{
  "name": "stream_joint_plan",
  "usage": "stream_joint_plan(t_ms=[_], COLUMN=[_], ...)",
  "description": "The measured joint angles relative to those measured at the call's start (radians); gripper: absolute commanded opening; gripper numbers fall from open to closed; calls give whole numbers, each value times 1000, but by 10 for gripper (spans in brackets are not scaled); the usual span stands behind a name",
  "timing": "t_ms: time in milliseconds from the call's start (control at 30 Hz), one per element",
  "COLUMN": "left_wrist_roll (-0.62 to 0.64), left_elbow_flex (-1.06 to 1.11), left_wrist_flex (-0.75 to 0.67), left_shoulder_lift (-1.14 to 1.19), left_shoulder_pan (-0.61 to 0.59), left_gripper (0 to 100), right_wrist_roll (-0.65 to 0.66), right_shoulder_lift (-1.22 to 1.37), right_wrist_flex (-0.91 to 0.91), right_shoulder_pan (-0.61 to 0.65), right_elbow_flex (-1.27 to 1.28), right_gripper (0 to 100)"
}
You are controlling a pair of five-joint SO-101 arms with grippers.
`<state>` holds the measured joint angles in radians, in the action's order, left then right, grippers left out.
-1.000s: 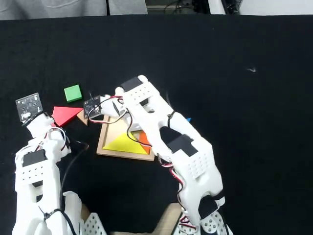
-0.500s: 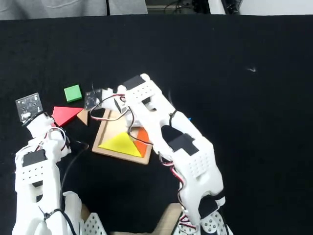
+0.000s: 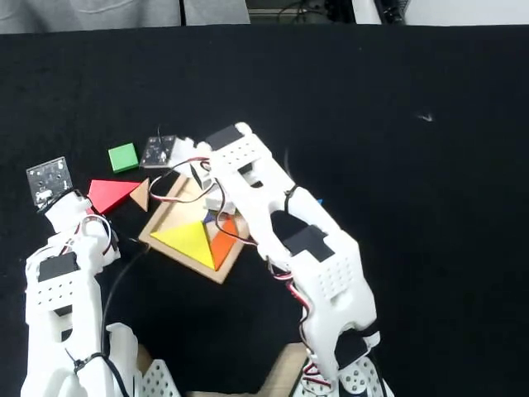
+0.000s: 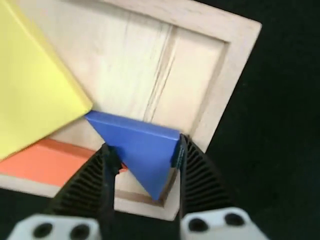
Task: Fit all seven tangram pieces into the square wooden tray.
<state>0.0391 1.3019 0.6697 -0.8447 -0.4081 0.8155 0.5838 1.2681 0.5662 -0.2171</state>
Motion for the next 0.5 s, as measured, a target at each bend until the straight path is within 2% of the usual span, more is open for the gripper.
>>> stream_joint_plan(t_ms=[367, 500], left_wrist_roll=[0, 0], left_elbow_flex=[0, 0], left_wrist_flex=[0, 0], left_shoulder_lift=[0, 0], left_shoulder_pan=[0, 0], left_gripper=[73, 73], right_wrist_roll=[-144, -249], right_shoulder_lift=[-64, -71], right_wrist_flex=[123, 150], right_shoulder_pan=[5, 5], right_elbow_flex=[-95, -95], right_gripper=[11, 11])
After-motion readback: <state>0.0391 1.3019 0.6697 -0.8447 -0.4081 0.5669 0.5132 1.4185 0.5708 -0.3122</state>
